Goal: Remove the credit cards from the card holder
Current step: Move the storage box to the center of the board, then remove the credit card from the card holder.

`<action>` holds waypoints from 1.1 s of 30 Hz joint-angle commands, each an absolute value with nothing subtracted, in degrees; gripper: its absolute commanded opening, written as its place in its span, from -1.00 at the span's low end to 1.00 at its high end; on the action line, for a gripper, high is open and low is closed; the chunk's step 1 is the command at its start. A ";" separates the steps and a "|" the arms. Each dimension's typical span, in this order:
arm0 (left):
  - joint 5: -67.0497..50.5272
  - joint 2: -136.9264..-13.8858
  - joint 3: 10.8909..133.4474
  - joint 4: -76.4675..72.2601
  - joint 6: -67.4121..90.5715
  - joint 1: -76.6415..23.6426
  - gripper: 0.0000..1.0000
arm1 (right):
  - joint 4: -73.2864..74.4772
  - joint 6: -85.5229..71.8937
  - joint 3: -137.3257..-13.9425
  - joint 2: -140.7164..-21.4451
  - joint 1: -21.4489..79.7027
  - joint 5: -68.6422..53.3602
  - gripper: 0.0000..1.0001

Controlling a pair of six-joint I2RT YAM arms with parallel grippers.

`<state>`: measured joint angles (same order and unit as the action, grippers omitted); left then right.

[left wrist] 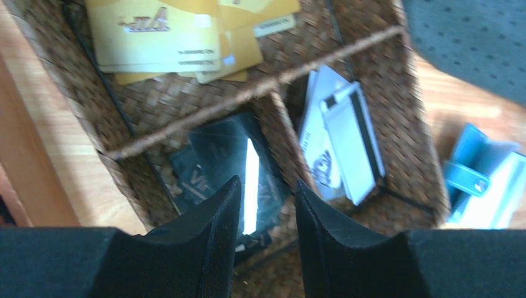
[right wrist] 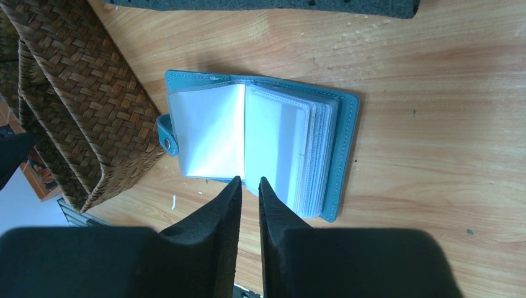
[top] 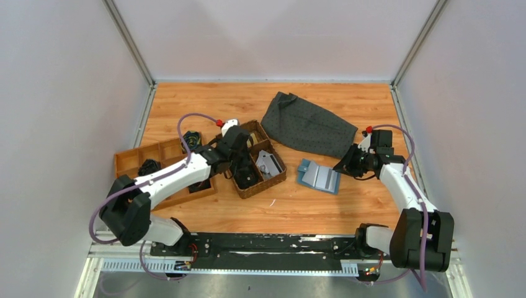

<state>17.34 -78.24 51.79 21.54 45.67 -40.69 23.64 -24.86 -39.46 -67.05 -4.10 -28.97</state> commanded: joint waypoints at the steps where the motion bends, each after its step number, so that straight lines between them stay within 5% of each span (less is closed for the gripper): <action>1: 16.44 -82.45 54.46 22.25 41.58 -36.59 -0.18 | 24.05 -25.54 -38.63 -66.69 -3.08 -29.27 -0.63; 23: 18.80 -90.82 68.51 27.33 29.29 -30.17 -0.21 | 25.55 -23.99 -37.76 -65.42 -2.91 -29.58 -0.62; 33: 4.00 -83.82 74.35 23.24 31.20 -44.62 -0.14 | 24.76 -23.18 -37.90 -69.02 -0.35 -28.46 -0.63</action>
<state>14.94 -82.02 69.82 25.93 30.22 -39.42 24.03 -24.14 -38.28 -66.63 -1.37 -28.69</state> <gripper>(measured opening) 0.428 0.190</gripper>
